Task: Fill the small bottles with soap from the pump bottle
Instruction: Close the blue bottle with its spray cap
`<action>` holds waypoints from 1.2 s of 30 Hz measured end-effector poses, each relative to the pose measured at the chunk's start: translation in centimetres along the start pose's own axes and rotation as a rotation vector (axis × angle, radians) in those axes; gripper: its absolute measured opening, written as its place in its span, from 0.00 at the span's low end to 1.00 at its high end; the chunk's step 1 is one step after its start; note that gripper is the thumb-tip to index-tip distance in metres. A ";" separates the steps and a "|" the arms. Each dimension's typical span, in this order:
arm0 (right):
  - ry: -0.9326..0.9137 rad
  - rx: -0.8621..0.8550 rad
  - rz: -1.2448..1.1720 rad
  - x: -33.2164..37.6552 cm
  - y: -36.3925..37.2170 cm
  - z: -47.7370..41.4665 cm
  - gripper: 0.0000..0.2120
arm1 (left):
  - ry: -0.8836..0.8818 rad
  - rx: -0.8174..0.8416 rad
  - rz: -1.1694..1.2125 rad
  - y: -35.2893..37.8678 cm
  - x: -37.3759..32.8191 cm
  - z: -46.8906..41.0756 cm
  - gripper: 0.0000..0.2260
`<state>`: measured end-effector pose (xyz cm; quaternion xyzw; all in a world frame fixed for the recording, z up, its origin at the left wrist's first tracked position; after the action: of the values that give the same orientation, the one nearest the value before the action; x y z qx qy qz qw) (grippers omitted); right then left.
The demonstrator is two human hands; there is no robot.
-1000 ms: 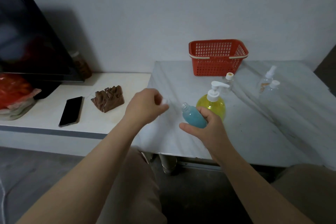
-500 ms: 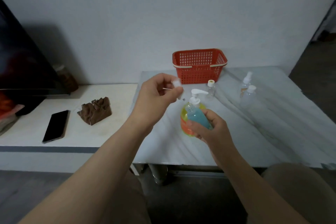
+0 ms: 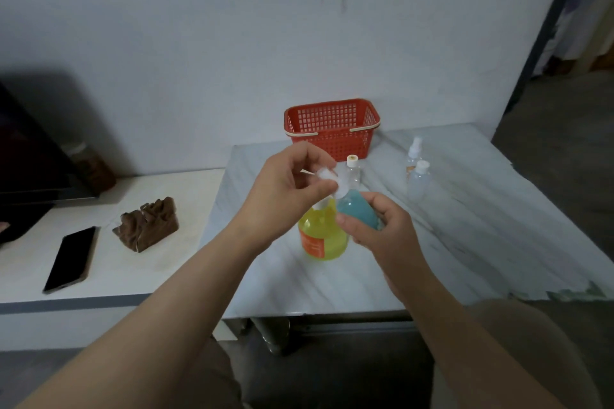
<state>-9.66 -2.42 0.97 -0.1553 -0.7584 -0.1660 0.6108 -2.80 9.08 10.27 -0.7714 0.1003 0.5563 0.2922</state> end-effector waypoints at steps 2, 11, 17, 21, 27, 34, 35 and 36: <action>-0.039 -0.029 0.007 0.5 -1.2 -1.0 0.13 | 0.005 0.008 -0.035 0.8 -0.5 -0.8 0.07; -0.160 -0.093 0.038 1.6 -3.8 -5.6 0.13 | 0.055 0.113 -0.280 3.2 -2.3 -6.1 0.11; -0.157 -0.176 -0.005 -0.2 -6.0 -7.2 0.12 | 0.030 0.149 -0.427 5.4 -1.6 -9.2 0.07; -0.141 -0.193 0.054 -1.4 -6.8 -7.6 0.13 | 0.086 0.212 -0.656 7.6 -1.7 -10.4 0.06; -0.099 -0.222 0.050 -2.6 -7.6 -8.5 0.12 | 0.212 0.364 -0.734 9.4 -2.5 -11.4 0.11; -0.095 -0.241 0.096 -2.5 -8.2 -9.0 0.13 | 0.136 0.248 -0.780 8.6 -1.6 -12.7 0.06; -0.091 -0.241 0.109 -2.7 -8.2 -9.0 0.13 | 0.134 0.297 -0.769 9.1 -1.4 -12.5 0.04; -0.089 -0.241 0.119 -2.7 -8.3 -9.0 0.14 | 0.155 0.343 -0.767 9.6 -1.5 -12.2 0.01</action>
<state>-4.86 -13.87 -0.45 -0.2793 -0.7489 -0.2123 0.5622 1.84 -5.79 10.94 -0.7325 -0.0811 0.3231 0.5937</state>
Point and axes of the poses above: each hand's wrist, its own z-axis away from the middle knuckle, its own y-axis out of the palm, x = y × z, the point moved 10 cm from there along -z, towards the middle knuckle, and after that the axes turned 4 degrees about -y, right-handed, at the moved point
